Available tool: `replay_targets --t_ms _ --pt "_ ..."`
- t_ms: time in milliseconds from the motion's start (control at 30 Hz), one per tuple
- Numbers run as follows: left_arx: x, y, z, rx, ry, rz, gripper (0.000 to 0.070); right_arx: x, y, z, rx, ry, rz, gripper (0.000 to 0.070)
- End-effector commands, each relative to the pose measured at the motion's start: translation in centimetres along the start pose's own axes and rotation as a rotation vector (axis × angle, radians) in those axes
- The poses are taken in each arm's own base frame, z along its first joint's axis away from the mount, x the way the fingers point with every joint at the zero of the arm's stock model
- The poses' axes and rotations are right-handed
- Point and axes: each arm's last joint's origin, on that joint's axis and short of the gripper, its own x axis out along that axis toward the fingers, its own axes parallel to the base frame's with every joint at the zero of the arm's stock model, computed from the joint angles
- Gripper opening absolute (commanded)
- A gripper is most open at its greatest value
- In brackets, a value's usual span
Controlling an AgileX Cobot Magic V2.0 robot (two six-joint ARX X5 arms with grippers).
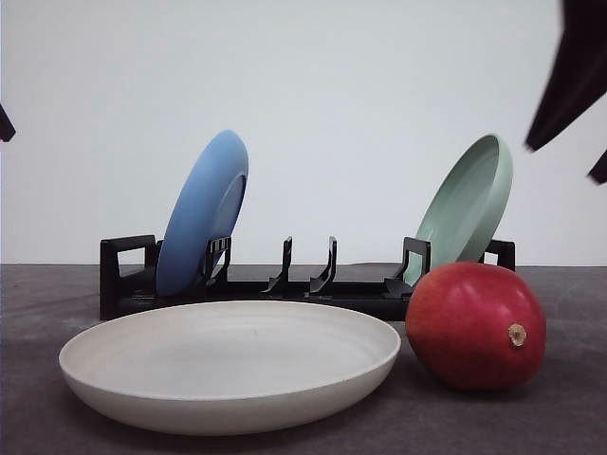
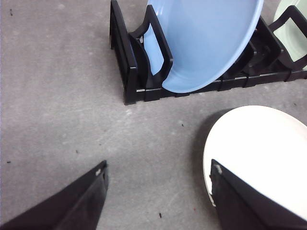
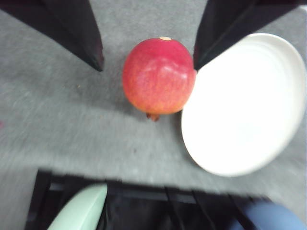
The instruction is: Place pomegranate in white plate
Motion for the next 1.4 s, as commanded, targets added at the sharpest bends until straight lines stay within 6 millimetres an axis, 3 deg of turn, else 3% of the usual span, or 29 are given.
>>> replay_targets --t_ms 0,100,300,767,867,1000,1200,1367 --pt "0.0 0.0 0.2 0.004 -0.01 -0.003 0.0394 0.5 0.7 0.7 0.009 0.012 -0.01 0.0425" --pt "0.0 0.0 0.2 0.004 -0.01 -0.003 0.0394 2.0 1.6 1.3 -0.014 0.059 -0.039 0.0449" --pt "0.0 0.0 0.2 0.004 -0.01 -0.003 0.0394 5.3 2.9 1.7 -0.054 0.131 -0.049 0.0608" --pt "0.0 0.0 0.2 0.005 -0.01 -0.003 0.0394 10.8 2.6 0.5 -0.06 0.299 -0.12 0.0617" --pt "0.0 0.0 0.2 0.005 -0.01 -0.003 0.0394 11.2 2.5 0.3 -0.053 0.317 -0.13 0.0596" --pt "0.0 0.0 0.2 0.005 -0.01 -0.003 0.0394 11.0 2.6 0.5 -0.053 0.324 -0.133 0.0509" --pt "0.0 0.0 0.2 0.004 -0.01 -0.003 0.0394 9.7 3.6 2.2 -0.127 0.357 -0.123 0.0509" --pt "0.0 0.0 0.2 0.004 -0.01 -0.003 0.0394 9.4 5.4 3.4 -0.233 0.307 0.036 0.0509"
